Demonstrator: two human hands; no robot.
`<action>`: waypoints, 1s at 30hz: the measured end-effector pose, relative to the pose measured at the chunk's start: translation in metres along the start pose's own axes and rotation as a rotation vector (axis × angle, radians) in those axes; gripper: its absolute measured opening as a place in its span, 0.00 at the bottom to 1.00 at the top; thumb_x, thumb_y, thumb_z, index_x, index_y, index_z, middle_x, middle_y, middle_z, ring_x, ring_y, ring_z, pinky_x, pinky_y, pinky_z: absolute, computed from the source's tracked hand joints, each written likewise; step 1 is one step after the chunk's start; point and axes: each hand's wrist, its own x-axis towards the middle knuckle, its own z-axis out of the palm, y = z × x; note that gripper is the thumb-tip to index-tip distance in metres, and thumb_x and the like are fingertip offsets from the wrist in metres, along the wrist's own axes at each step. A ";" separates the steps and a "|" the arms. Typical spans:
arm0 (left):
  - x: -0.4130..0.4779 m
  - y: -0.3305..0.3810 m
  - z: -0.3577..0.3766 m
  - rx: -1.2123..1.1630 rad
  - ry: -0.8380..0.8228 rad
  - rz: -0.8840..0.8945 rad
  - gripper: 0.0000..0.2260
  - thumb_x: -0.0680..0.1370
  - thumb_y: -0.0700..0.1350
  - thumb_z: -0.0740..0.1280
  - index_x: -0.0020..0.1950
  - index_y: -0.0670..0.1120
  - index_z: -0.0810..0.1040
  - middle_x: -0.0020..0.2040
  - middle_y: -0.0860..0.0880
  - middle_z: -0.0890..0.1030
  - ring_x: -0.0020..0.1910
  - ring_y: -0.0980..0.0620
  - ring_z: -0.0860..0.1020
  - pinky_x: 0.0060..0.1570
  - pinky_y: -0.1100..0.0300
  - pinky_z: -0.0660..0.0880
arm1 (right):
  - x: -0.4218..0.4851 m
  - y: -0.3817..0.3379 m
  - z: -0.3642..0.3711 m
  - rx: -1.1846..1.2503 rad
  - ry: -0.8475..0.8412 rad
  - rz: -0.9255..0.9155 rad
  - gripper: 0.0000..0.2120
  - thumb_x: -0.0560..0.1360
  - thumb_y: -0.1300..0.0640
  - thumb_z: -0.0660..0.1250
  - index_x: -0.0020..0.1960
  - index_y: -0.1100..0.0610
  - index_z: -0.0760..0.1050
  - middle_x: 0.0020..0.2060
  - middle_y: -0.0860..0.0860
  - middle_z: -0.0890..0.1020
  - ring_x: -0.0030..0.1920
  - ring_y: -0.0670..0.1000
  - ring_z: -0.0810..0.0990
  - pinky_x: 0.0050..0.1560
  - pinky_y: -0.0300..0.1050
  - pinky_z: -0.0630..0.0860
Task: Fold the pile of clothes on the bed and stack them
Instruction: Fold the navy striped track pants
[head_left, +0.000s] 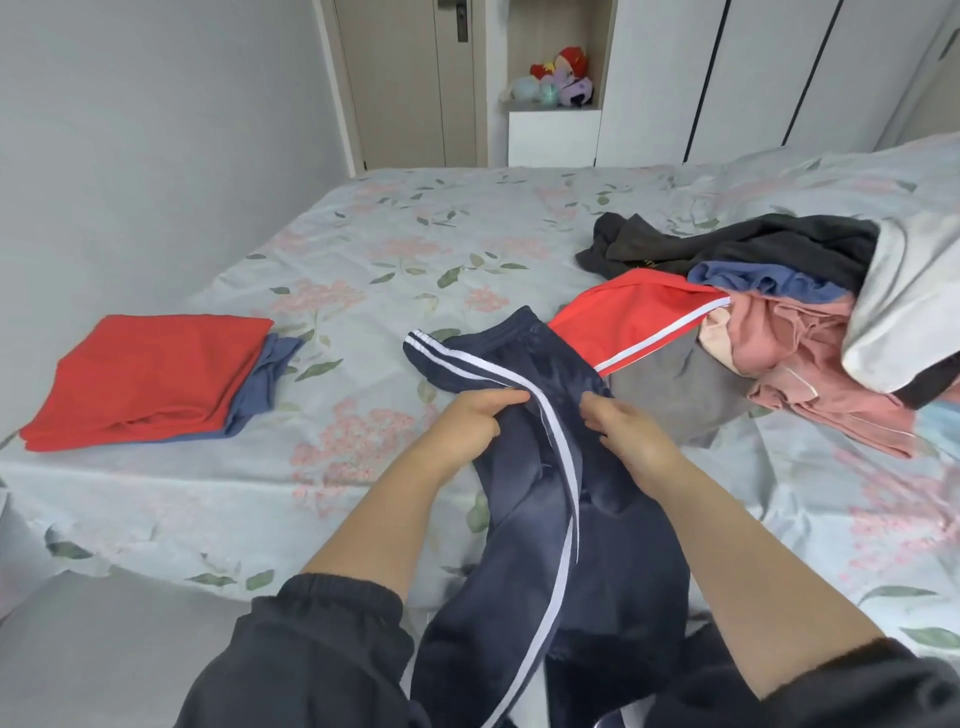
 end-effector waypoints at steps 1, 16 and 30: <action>0.003 0.000 0.003 -0.030 -0.009 0.007 0.32 0.70 0.19 0.48 0.68 0.38 0.72 0.70 0.45 0.71 0.71 0.51 0.68 0.71 0.59 0.61 | -0.002 -0.001 0.002 -0.093 0.001 -0.022 0.15 0.75 0.42 0.64 0.50 0.52 0.78 0.54 0.48 0.81 0.54 0.49 0.78 0.58 0.44 0.72; 0.063 -0.013 0.003 -0.177 0.614 -0.001 0.17 0.74 0.29 0.57 0.56 0.41 0.79 0.54 0.43 0.81 0.49 0.51 0.78 0.46 0.65 0.72 | 0.015 -0.006 -0.048 0.252 0.046 0.196 0.11 0.76 0.66 0.57 0.39 0.64 0.76 0.35 0.58 0.79 0.38 0.57 0.76 0.40 0.45 0.73; 0.084 -0.028 0.025 -0.506 0.394 -0.263 0.16 0.74 0.35 0.68 0.61 0.42 0.72 0.57 0.42 0.80 0.51 0.44 0.80 0.53 0.49 0.78 | 0.012 -0.005 -0.044 -0.663 0.021 0.119 0.20 0.71 0.46 0.72 0.55 0.58 0.76 0.50 0.52 0.80 0.49 0.54 0.78 0.49 0.44 0.74</action>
